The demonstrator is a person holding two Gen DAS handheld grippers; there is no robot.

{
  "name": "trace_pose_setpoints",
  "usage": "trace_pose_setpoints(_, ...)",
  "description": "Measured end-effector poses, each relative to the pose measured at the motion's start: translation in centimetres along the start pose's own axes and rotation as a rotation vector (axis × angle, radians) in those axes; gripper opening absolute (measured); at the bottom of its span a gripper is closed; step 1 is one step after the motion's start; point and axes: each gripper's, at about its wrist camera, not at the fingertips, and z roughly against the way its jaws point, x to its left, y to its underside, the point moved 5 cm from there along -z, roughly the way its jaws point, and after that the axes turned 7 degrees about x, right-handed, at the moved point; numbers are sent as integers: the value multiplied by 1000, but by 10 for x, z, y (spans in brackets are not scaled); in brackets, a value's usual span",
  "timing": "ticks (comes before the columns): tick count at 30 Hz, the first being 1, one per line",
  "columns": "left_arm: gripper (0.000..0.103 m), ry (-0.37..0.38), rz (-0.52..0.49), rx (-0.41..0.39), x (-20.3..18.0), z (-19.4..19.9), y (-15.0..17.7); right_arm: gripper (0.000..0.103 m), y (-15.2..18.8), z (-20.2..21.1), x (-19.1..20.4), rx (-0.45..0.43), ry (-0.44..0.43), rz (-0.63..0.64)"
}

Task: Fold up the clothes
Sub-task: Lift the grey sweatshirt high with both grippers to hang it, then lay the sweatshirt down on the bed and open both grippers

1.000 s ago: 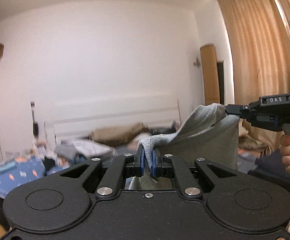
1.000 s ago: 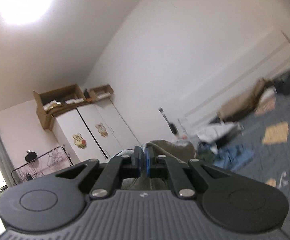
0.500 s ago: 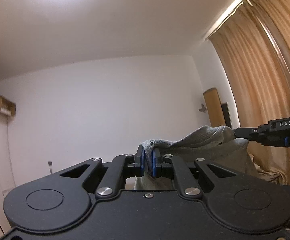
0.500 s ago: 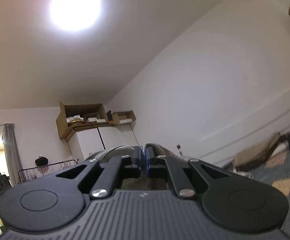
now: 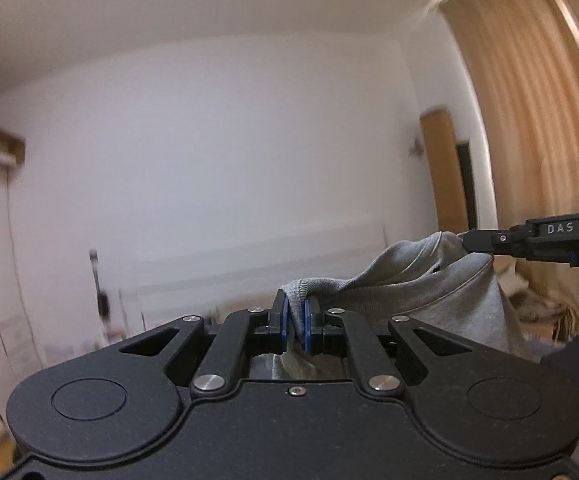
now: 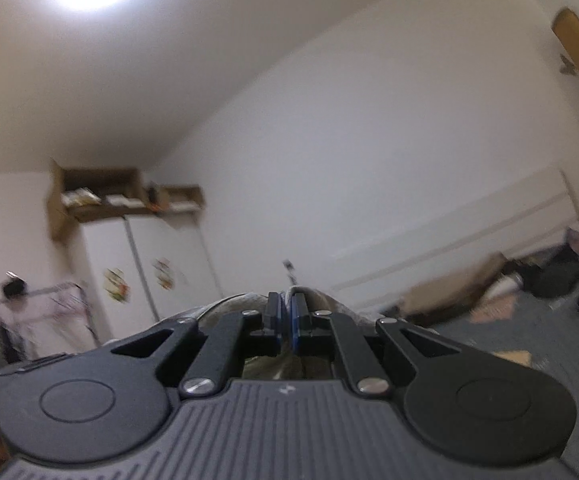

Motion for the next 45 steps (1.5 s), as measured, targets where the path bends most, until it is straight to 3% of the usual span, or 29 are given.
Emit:
trace_pose_setpoints(7,8,25,46,186,2,-143,73,5,79,-102,-77,89,137,14)
trace_pose_setpoints(10,8,37,63,266,5,-191,122,5,118,-132,-110,114,195,14)
trace_pose_setpoints(15,8,46,107,393,21,-242,217,5,181,-169,-154,178,280,20)
trace_pose_setpoints(21,11,39,104,550,38,-277,281,10,235,-200,-184,286,345,24)
trace_pose_setpoints(23,12,25,68,569,37,-274,292,20,243,-203,-188,363,377,3)
trace_pose_setpoints(28,31,53,90,595,55,-245,309,41,264,-190,-194,470,414,63)
trace_pose_setpoints(32,36,46,185,569,79,-199,317,46,266,-160,-182,489,400,85)
trace_pose_setpoints(37,41,30,311,557,98,-140,334,49,288,-112,-152,505,325,-11)
trace_pose_setpoints(45,41,-1,550,617,114,-87,405,54,348,-69,-101,536,173,-179)
